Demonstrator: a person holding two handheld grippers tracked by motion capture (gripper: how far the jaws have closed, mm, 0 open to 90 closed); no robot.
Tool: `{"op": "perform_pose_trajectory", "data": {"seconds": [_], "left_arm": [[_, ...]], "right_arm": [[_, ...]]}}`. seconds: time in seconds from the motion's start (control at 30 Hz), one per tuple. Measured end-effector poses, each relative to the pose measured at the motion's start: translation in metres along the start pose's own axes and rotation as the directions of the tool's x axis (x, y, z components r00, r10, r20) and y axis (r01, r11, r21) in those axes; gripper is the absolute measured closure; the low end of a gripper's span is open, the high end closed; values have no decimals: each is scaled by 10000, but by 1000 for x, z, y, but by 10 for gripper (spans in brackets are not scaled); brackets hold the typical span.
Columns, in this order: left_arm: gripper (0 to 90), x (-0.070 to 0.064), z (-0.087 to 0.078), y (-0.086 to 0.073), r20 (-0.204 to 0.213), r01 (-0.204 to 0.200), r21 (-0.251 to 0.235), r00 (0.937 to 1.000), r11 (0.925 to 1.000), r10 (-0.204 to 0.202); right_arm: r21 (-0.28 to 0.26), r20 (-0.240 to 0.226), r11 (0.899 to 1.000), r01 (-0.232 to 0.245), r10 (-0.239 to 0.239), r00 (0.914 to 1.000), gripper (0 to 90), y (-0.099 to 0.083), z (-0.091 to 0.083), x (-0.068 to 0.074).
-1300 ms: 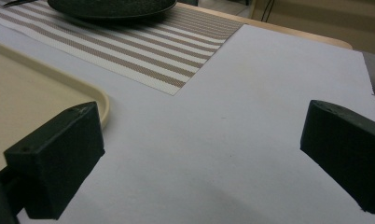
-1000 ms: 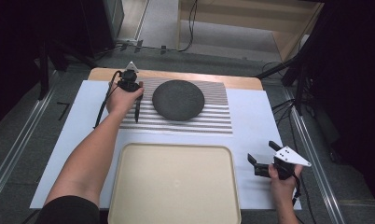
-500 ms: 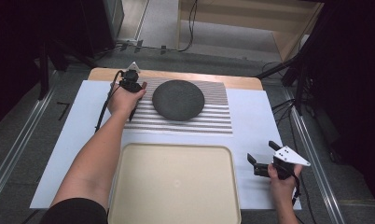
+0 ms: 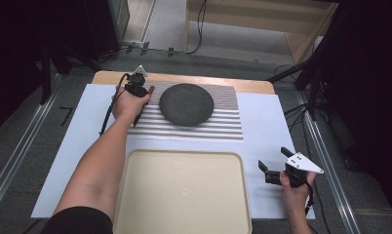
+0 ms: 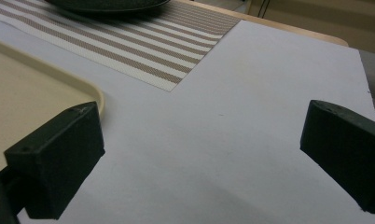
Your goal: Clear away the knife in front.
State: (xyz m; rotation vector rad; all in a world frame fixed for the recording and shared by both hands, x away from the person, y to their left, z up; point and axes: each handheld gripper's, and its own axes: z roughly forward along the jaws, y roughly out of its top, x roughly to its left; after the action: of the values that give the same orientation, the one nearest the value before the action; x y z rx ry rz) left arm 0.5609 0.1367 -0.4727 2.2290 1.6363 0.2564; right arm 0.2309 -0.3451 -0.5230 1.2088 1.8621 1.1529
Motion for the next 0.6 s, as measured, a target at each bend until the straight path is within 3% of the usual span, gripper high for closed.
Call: {"op": "perform_pose_trajectory", "data": {"seconds": [0.33,0.6], "left_arm": [[773,5,-3,-4,481,-79,-110,9988,9999,84],[773,5,-10,-10,603,-315,-329,9976,9990,335]], "right_arm": [[-9,-70,10000,-52,52,10000,0,0,-1,-1],[-74,-112,9999,-143,142,9998,0,0,-1,-1]]}}
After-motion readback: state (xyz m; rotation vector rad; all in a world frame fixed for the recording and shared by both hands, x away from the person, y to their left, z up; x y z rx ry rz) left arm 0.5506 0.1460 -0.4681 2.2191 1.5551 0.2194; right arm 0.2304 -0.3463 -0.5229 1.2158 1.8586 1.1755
